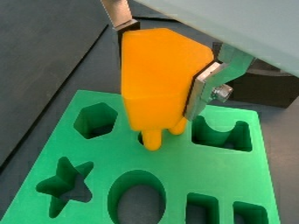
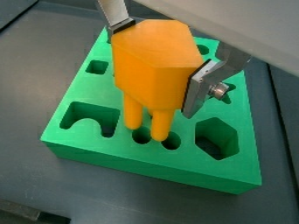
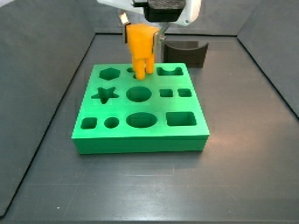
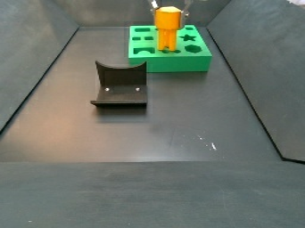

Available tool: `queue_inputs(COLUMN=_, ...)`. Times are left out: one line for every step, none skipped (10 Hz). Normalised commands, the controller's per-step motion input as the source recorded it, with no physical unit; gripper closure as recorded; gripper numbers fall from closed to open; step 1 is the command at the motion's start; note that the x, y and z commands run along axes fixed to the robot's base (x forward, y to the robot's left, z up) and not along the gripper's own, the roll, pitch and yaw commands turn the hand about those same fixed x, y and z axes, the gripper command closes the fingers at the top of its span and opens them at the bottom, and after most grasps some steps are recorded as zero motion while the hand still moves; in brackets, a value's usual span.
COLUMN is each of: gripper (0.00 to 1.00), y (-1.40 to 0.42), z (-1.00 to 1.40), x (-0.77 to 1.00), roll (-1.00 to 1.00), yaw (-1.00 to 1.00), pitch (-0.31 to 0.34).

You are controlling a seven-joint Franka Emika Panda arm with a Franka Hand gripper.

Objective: Insert the 3 prong object.

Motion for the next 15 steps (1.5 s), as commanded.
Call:
queue_inputs(gripper=1.00, y=0.02, z=-0.11, x=-0.04, roll=-0.15, yaw=0.28, pitch=-0.043)
queue_inputs(gripper=1.00, y=0.07, z=-0.10, x=-0.09, roll=-0.16, yaw=0.30, pitch=-0.050)
queue_inputs(gripper=1.00, y=0.13, z=-0.12, x=-0.12, roll=-0.16, yaw=0.33, pitch=-0.064)
queue_inputs(gripper=1.00, y=0.19, z=-0.12, x=-0.10, roll=-0.15, yaw=0.41, pitch=-0.066)
queue_inputs(gripper=1.00, y=0.15, z=-0.12, x=-0.10, roll=-0.16, yaw=0.43, pitch=-0.080)
queue_inputs(gripper=1.00, y=0.00, z=-0.10, x=-0.01, roll=-0.12, yaw=0.26, pitch=-0.036)
queue_inputs(gripper=1.00, y=0.00, z=-0.07, x=0.00, roll=-0.09, yaw=0.11, pitch=-0.010)
queue_inputs(gripper=1.00, y=0.00, z=0.00, x=0.00, roll=-0.06, yaw=0.02, pitch=0.000)
queue_inputs(gripper=1.00, y=0.00, z=-0.02, x=0.00, roll=0.00, yaw=0.01, pitch=0.000)
queue_inputs(gripper=1.00, y=0.00, z=-0.18, x=0.00, roll=-0.03, yaw=0.15, pitch=0.000)
queue_inputs(gripper=1.00, y=0.00, z=-0.28, x=0.00, roll=-0.07, yaw=0.38, pitch=-0.024)
queue_inputs(gripper=1.00, y=0.07, z=-0.27, x=-0.03, roll=-0.07, yaw=0.43, pitch=-0.044)
queue_inputs(gripper=1.00, y=0.10, z=-0.21, x=-0.18, roll=-0.04, yaw=0.35, pitch=-0.051)
queue_inputs(gripper=1.00, y=0.14, z=-0.14, x=-0.27, roll=0.00, yaw=0.20, pitch=-0.024)
queue_inputs(gripper=1.00, y=0.15, z=-0.07, x=-0.31, roll=0.09, yaw=0.07, pitch=0.000)
